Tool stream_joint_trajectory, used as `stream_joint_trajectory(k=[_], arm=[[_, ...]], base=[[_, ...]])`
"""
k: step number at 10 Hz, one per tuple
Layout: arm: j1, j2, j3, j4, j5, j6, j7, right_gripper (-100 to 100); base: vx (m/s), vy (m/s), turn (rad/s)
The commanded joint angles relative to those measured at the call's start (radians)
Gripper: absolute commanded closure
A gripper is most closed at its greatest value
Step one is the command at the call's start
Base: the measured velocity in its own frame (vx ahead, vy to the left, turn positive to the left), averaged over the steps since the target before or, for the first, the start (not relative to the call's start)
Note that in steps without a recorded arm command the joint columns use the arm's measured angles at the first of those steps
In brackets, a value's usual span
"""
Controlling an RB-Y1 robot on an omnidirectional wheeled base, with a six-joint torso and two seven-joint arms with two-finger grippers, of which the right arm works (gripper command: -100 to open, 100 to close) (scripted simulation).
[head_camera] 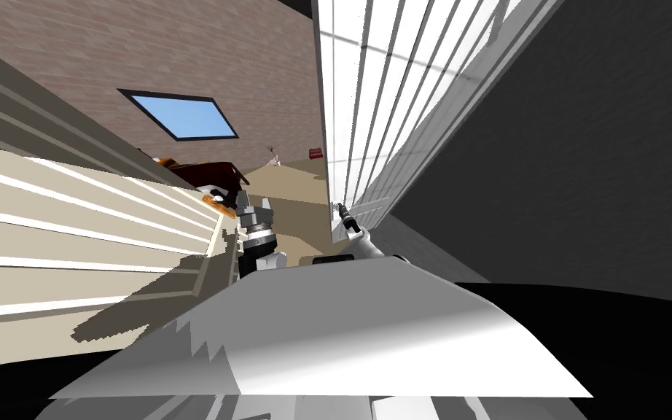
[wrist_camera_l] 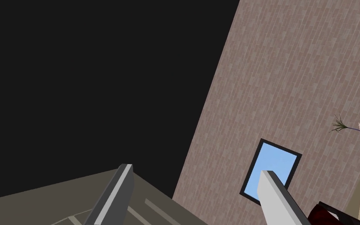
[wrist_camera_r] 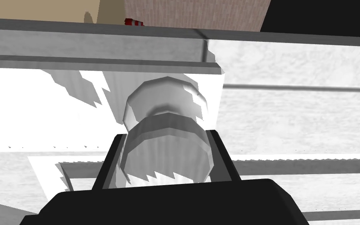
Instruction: Push the door open
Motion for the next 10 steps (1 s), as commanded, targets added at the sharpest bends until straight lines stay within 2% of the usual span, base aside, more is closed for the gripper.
stream_joint_trajectory(k=[1, 3, 4, 5, 6, 7, 10], arm=[[-0.004, -0.011, -0.032, -0.007, -0.003, 0.000, 0.009, 100], [-0.007, -0.017, -0.053, -0.003, -0.006, 0.000, 0.013, 100], [-0.007, -0.017, -0.053, -0.003, -0.006, 0.000, 0.013, 100], [-0.010, -0.023, -0.076, 0.002, -0.009, -0.001, 0.019, 100], [-0.010, -0.023, -0.076, 0.002, -0.009, -0.001, 0.019, 100], [-0.019, -0.016, -0.074, 0.014, -0.012, -0.005, 0.017, -100], [-0.016, -0.010, -0.071, 0.006, -0.016, -0.001, 0.013, -100]], base=[[0.159, 0.139, -0.052], [0.169, 0.120, -0.076], [0.103, 0.062, -0.019], [0.126, 0.097, -0.098], [0.113, 0.099, -0.077], [-0.098, 0.022, -0.045], [-0.195, 0.012, -0.028]])
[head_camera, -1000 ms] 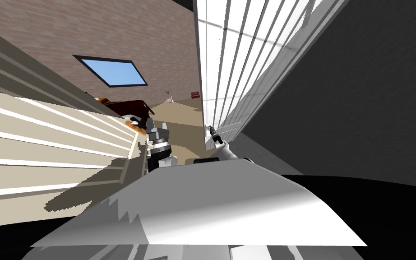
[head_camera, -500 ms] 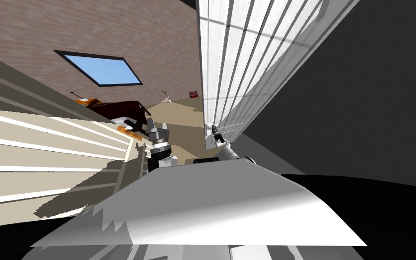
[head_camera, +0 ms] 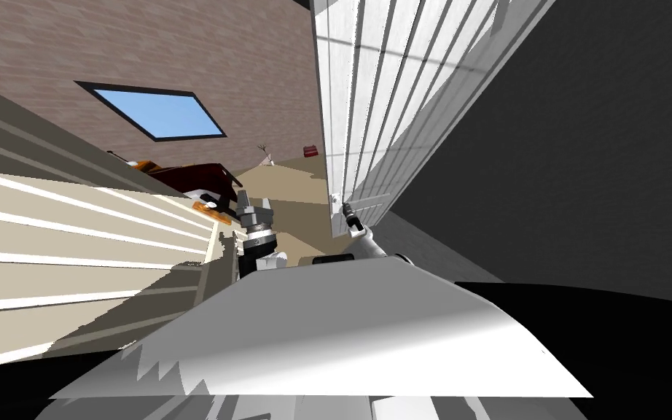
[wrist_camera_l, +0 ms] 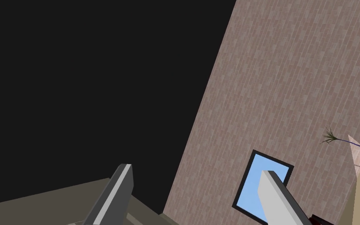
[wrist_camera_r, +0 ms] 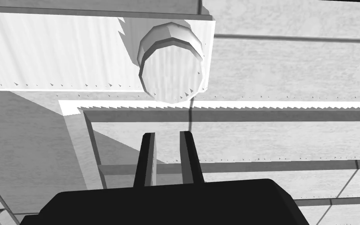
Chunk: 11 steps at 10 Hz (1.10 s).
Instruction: Push the door open
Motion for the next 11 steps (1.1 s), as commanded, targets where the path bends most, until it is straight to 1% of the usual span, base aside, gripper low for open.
stream_joint_trajectory(k=[1, 4, 5, 6, 9, 11], arm=[[0.002, 0.006, 0.002, -0.005, -0.003, 0.003, -0.003, -100], [0.006, 0.024, 0.005, -0.015, -0.009, 0.009, -0.009, -100], [0.004, 0.019, 0.005, -0.012, -0.008, 0.008, -0.009, -100], [0.004, 0.011, 0.001, -0.008, -0.009, 0.004, -0.009, -100], [0.002, 0.006, -0.004, -0.003, -0.009, -0.003, -0.007, -100], [0.000, 0.007, -0.009, 0.002, -0.009, -0.008, -0.005, -100]], base=[[-0.240, 0.033, -0.038], [-0.239, 0.014, -0.036], [-0.111, 0.018, -0.011], [0.089, 0.014, 0.022], [0.174, 0.053, 0.019], [0.211, 0.038, 0.025]])
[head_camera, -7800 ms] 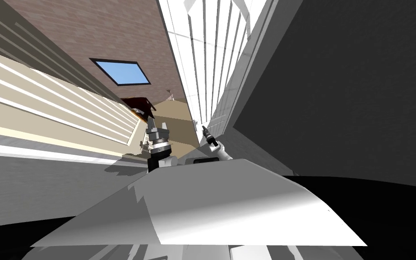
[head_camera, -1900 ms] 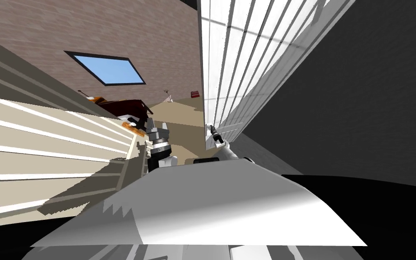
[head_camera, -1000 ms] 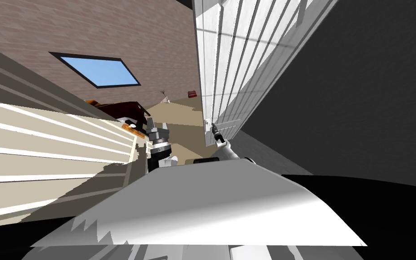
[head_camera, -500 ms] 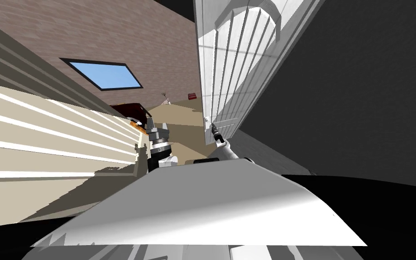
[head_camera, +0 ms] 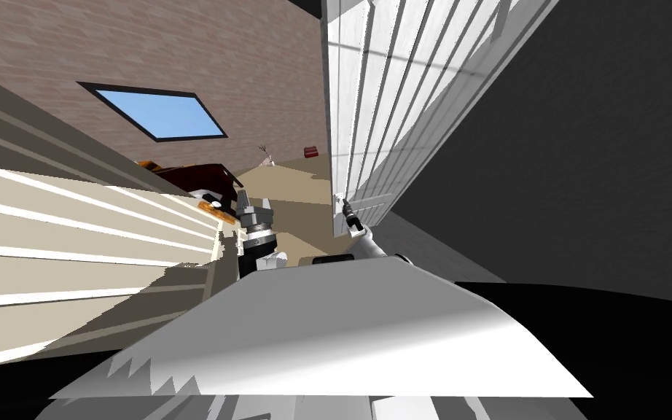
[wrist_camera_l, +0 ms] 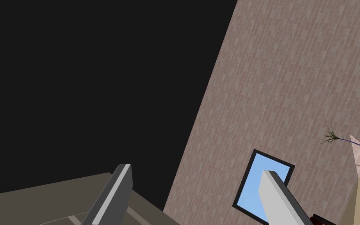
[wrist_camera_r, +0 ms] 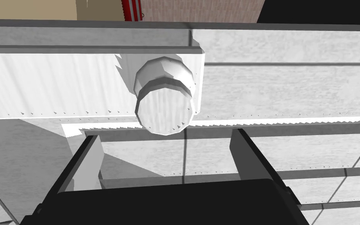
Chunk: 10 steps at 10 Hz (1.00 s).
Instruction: Push the door open
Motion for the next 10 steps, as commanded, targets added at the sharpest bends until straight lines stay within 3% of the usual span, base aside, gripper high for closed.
stream_joint_trajectory(k=[1, 3, 4, 10], arm=[[0.000, 0.004, -0.005, 0.002, 0.000, -0.004, 0.002, -100], [0.000, 0.006, -0.005, 0.003, 0.000, -0.005, 0.002, -100], [0.000, 0.006, -0.005, 0.003, 0.000, -0.005, 0.002, 100], [0.001, 0.000, -0.017, 0.008, -0.002, -0.004, 0.005, 100]], base=[[0.218, 0.067, 0.029], [0.156, 0.035, 0.014], [-0.012, -0.001, -0.005], [0.001, 0.001, -0.004]])
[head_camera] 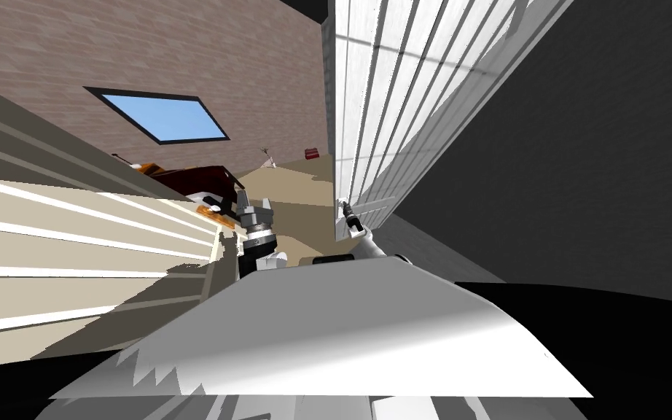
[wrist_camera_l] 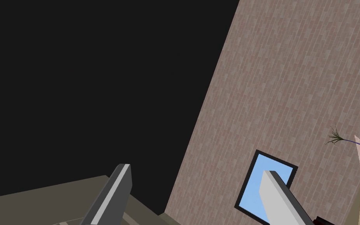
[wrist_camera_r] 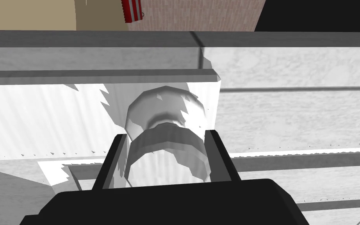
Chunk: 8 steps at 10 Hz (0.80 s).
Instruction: Push the door open
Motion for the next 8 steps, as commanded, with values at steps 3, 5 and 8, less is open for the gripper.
stream_joint_trajectory(k=[3, 5, 8], arm=[[-0.007, -0.013, -0.029, 0.002, -0.005, -0.003, 0.006, 100], [-0.010, -0.021, -0.052, 0.007, -0.009, -0.004, 0.011, 100], [-0.013, -0.029, -0.085, 0.014, -0.015, -0.004, 0.018, 100]], base=[[0.151, 0.088, -0.037], [0.218, 0.108, -0.049], [0.173, 0.115, -0.050]])
